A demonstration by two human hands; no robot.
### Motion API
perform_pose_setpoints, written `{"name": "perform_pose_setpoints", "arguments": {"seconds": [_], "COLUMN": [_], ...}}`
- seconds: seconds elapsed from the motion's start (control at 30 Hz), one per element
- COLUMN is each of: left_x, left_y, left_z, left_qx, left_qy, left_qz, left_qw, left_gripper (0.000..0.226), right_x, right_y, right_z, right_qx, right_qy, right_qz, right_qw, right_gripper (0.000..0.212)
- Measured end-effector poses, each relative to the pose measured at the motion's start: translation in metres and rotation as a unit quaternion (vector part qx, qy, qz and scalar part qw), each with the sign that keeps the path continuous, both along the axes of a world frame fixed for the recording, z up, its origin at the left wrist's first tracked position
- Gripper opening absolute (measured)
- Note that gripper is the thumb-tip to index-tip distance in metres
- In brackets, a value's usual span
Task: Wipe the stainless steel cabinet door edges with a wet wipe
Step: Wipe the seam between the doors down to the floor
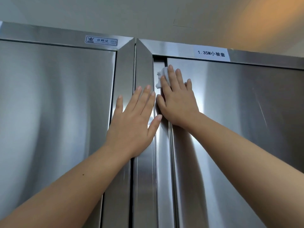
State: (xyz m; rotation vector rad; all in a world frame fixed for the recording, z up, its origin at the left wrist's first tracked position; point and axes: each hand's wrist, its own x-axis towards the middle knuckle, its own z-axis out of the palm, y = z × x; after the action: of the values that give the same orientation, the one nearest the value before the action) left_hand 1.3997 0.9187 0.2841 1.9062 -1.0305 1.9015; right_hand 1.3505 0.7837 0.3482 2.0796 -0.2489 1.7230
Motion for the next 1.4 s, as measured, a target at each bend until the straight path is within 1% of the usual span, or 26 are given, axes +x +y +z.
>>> {"name": "perform_pose_setpoints", "arguments": {"seconds": [0.2,0.27,0.37,0.47,0.53,0.6,0.7,0.77,0.83,0.93,1.0,1.07,1.2,1.3,1.4], "left_x": [0.003,0.002,0.000,0.001,0.002,0.002,0.002,0.003,0.004,0.003,0.001,0.002,0.003,0.002,0.000], "left_y": [0.001,0.001,0.001,0.001,0.001,0.002,0.002,0.002,0.002,0.002,0.002,0.003,0.004,0.005,0.001], "left_z": [0.001,0.000,0.000,-0.001,-0.001,-0.001,-0.001,-0.002,-0.003,-0.009,-0.013,-0.016,-0.021,-0.022,-0.024], "left_qx": [0.002,0.001,0.005,0.006,0.004,0.005,0.006,0.009,0.007,0.009,0.018,0.023,0.023,0.022,0.014], "left_qy": [-0.005,-0.012,-0.017,-0.009,-0.008,-0.009,-0.009,-0.006,-0.002,0.004,0.008,0.009,0.001,0.003,0.008], "left_qz": [-0.009,-0.009,-0.010,-0.010,-0.010,-0.014,-0.021,-0.024,-0.022,-0.010,-0.011,-0.018,-0.019,-0.016,-0.011], "left_qw": [1.000,1.000,1.000,1.000,1.000,1.000,1.000,1.000,1.000,1.000,1.000,1.000,1.000,1.000,1.000], "left_gripper": [0.069,0.067,0.065,0.068,0.069,0.068,0.067,0.069,0.070,0.071,0.071,0.071,0.070,0.070,0.072], "right_x": [-0.002,0.000,0.000,-0.003,-0.005,-0.005,-0.003,-0.001,0.002,0.002,-0.004,-0.006,-0.005,-0.004,-0.007], "right_y": [0.010,0.013,0.008,0.004,0.004,0.008,0.011,0.010,0.009,0.005,0.003,0.004,0.011,0.012,0.008], "right_z": [0.039,0.031,-0.008,-0.037,-0.023,0.005,0.034,0.030,0.009,-0.022,-0.020,-0.003,0.028,0.023,0.001], "right_qx": [0.040,0.043,0.017,-0.001,0.012,0.032,0.045,0.044,0.035,0.008,0.001,0.000,0.030,0.025,0.010], "right_qy": [-0.003,-0.009,-0.018,0.000,0.005,0.002,0.002,-0.008,-0.021,-0.021,-0.010,-0.001,0.003,0.002,0.005], "right_qz": [-0.006,-0.005,-0.009,-0.024,-0.022,-0.011,-0.015,-0.012,0.002,-0.008,-0.023,-0.036,-0.037,-0.035,-0.025], "right_qw": [0.999,0.999,1.000,1.000,1.000,0.999,0.999,0.999,0.999,1.000,1.000,0.999,0.999,0.999,1.000], "right_gripper": [0.059,0.059,0.061,0.062,0.060,0.059,0.060,0.061,0.062,0.062,0.062,0.062,0.062,0.061,0.060]}}
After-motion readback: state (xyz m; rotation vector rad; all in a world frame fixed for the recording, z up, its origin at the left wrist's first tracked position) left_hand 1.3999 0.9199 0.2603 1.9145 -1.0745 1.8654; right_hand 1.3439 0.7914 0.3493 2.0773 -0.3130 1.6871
